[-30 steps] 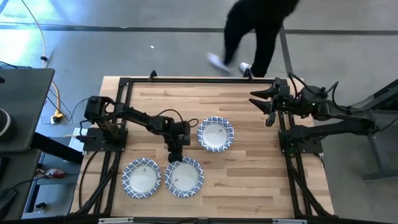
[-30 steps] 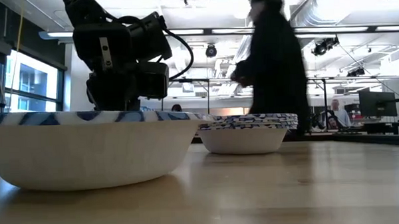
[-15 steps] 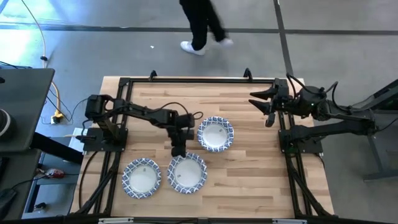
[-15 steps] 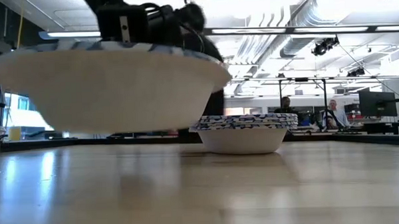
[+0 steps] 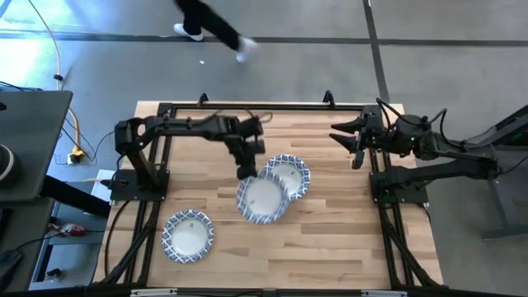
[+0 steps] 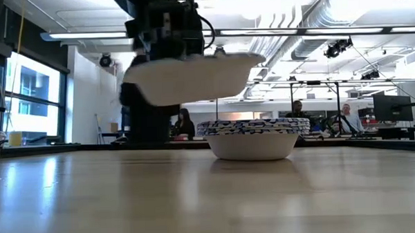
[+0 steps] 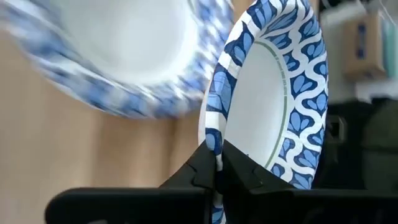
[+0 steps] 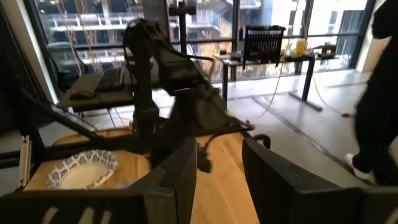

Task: Nest bowls inside each other
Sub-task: Stack the white patterned bowl on top of the other white patterned bowl

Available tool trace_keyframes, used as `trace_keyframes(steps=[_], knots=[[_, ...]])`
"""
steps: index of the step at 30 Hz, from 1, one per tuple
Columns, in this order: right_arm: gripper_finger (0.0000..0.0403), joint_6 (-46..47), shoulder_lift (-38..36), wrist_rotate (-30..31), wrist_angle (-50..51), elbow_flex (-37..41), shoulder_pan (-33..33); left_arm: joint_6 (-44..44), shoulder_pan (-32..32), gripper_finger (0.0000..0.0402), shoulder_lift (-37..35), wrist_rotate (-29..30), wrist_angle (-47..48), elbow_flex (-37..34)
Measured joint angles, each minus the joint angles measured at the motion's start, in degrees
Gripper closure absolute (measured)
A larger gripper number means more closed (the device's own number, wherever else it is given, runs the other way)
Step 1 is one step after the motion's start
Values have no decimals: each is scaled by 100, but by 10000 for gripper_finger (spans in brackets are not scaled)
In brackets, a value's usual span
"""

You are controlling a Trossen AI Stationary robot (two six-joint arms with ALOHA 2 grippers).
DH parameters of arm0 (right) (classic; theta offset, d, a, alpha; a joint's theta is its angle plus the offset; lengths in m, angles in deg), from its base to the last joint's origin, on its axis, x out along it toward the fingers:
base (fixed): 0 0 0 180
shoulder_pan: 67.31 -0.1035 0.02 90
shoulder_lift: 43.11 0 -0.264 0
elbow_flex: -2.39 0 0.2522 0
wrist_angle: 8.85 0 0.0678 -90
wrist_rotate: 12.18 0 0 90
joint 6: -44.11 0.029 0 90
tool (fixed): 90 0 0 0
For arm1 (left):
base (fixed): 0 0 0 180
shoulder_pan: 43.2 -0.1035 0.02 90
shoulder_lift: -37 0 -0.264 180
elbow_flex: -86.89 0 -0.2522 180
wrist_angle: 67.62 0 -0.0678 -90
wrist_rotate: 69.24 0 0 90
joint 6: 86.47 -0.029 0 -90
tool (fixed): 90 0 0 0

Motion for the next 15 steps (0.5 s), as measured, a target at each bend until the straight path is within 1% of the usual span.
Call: trace_keyframes(steps=[2, 8, 12, 15], knots=[[281, -105, -22, -1, -151, 0, 0, 4, -194, 398, 0, 141, 0, 176], [281, -308, -316, -1, -544, -2, 2, 285, -664, 398, -2, 216, -153, 486], [281, -325, -536, 138, -547, -2, 2, 781, -845, 398, 19, 437, -547, 495], [281, -326, -634, 151, -547, -2, 2, 1214, -895, 398, 172, 483, -844, 497]])
